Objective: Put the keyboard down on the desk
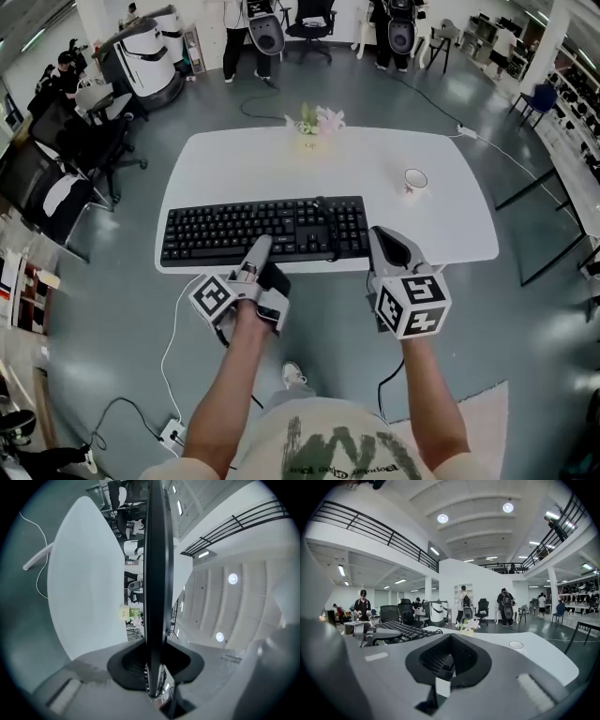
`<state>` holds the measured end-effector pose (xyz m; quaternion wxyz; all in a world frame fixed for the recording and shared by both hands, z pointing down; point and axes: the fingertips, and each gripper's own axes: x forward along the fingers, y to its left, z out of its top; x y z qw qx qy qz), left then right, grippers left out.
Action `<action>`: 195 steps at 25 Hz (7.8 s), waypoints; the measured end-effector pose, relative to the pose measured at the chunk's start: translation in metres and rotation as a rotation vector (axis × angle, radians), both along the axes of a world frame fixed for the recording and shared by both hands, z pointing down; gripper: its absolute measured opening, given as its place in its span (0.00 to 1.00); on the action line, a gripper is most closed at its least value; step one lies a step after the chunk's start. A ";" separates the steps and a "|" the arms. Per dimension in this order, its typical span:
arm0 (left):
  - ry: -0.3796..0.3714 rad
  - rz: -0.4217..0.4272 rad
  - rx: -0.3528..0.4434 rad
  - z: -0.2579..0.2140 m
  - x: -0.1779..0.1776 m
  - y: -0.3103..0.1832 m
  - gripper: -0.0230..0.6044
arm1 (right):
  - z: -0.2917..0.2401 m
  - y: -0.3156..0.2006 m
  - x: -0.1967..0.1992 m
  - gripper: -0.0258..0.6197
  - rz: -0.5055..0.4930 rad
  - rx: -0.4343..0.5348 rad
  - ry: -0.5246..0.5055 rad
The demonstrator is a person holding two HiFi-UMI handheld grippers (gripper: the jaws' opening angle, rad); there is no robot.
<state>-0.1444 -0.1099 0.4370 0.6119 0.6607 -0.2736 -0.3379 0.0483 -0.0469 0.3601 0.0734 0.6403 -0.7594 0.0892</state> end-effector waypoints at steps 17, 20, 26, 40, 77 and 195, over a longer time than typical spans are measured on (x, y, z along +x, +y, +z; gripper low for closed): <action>0.015 0.079 -0.014 0.004 -0.018 -0.068 0.18 | -0.004 -0.056 -0.028 0.04 0.081 -0.014 0.019; 0.011 0.087 -0.017 0.008 -0.016 -0.073 0.18 | -0.002 -0.059 -0.025 0.04 0.092 -0.009 0.014; 0.000 0.097 -0.015 0.005 -0.012 -0.088 0.18 | -0.007 -0.073 -0.021 0.04 0.102 0.006 0.010; -0.010 0.062 -0.049 0.026 0.062 -0.143 0.18 | 0.013 -0.146 0.054 0.04 0.050 -0.013 -0.009; -0.048 -0.025 -0.099 0.075 0.142 -0.197 0.18 | 0.047 -0.241 0.114 0.04 -0.135 -0.087 -0.032; -0.553 0.209 -0.203 0.091 0.107 -0.209 0.59 | 0.063 -0.223 0.069 0.04 -0.080 -0.141 -0.034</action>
